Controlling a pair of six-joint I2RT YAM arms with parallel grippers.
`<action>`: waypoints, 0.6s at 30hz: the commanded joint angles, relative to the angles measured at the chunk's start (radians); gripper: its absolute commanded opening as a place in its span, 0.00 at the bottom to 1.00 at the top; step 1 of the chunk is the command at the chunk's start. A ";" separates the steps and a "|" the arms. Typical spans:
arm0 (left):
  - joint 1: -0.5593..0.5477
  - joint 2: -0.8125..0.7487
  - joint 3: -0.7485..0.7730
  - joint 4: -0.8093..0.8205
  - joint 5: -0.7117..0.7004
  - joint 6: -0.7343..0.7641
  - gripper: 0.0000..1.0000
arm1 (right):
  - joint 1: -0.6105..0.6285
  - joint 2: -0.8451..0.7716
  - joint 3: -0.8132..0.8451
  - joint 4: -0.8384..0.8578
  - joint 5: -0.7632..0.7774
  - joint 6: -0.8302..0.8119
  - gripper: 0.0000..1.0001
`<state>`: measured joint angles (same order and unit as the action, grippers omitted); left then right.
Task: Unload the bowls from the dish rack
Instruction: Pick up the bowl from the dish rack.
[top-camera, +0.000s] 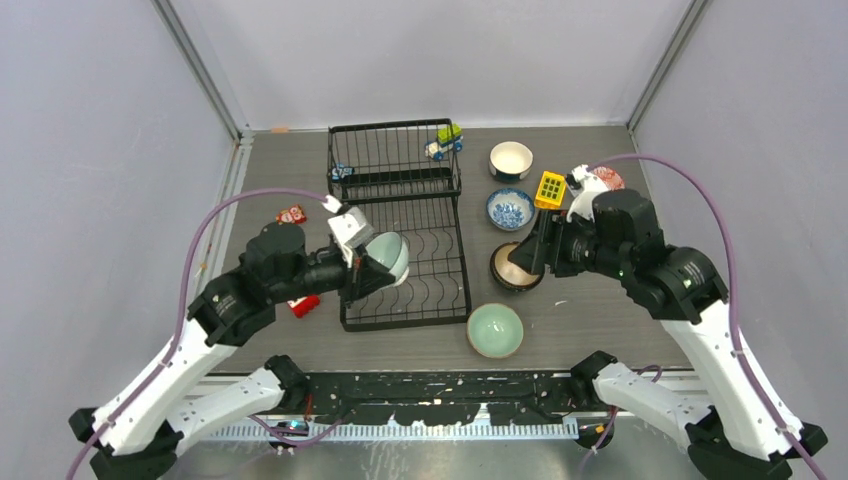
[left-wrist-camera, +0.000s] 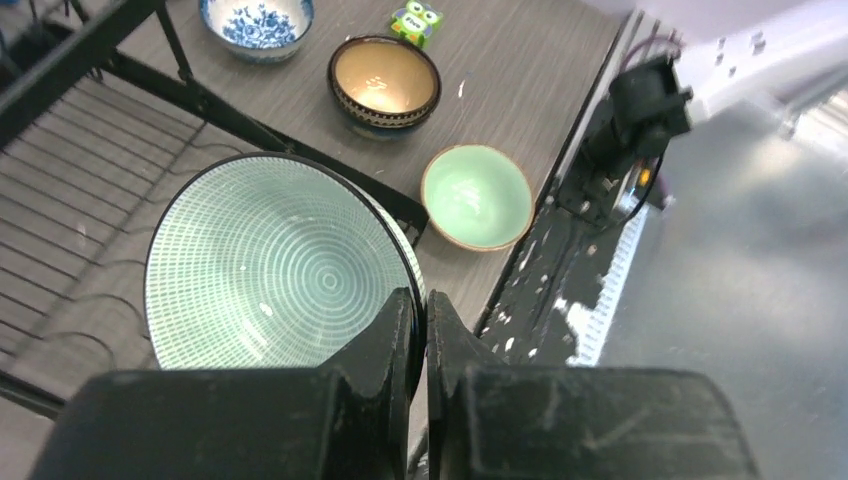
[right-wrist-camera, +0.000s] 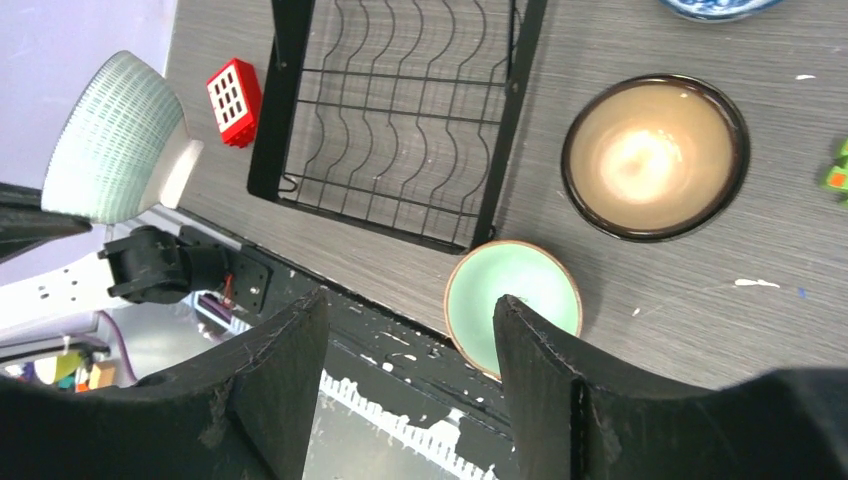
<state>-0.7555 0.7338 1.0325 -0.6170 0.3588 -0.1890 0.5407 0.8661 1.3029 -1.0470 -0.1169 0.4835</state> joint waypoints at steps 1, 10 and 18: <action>-0.125 0.077 0.143 -0.071 -0.089 0.293 0.00 | 0.001 0.064 0.100 -0.012 -0.104 -0.002 0.66; -0.522 0.175 0.220 -0.120 -0.404 0.694 0.00 | 0.174 0.272 0.375 -0.155 0.051 -0.053 0.66; -0.789 0.298 0.219 -0.248 -0.685 0.943 0.00 | 0.331 0.426 0.499 -0.299 0.208 -0.113 0.66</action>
<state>-1.4853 0.9989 1.2263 -0.8398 -0.1600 0.5774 0.8459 1.2644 1.7714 -1.2583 0.0021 0.4171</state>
